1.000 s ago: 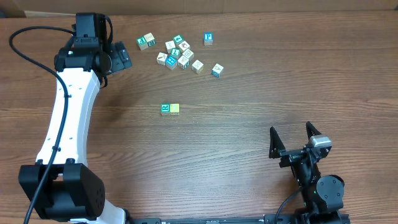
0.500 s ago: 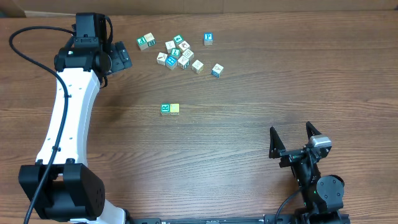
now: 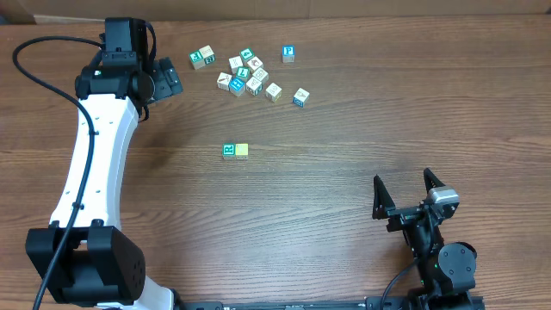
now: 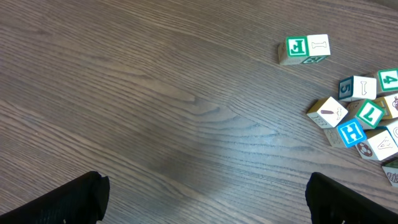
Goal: Form a horizontal line
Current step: 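Raise the left arm and park it above the block cluster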
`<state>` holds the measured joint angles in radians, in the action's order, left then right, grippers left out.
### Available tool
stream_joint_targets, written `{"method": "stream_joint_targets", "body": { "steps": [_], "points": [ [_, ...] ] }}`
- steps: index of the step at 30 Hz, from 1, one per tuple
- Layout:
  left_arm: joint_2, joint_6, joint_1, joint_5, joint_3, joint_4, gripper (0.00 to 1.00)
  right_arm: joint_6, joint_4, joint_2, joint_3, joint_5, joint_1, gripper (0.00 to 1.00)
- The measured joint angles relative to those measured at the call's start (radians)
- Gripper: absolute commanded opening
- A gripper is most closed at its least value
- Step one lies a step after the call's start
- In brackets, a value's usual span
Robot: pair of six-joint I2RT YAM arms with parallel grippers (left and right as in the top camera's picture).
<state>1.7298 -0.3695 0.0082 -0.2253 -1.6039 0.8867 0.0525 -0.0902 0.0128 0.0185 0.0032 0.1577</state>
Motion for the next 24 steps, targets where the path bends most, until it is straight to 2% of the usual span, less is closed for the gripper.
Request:
{"method": "stream_joint_targets", "body": {
  "steps": [24],
  "points": [
    [0.0, 0.0, 0.0, 0.0, 0.0, 0.0, 1.0, 0.0, 0.029, 0.0, 0.0, 0.001, 0.0, 1.0]
  ]
}}
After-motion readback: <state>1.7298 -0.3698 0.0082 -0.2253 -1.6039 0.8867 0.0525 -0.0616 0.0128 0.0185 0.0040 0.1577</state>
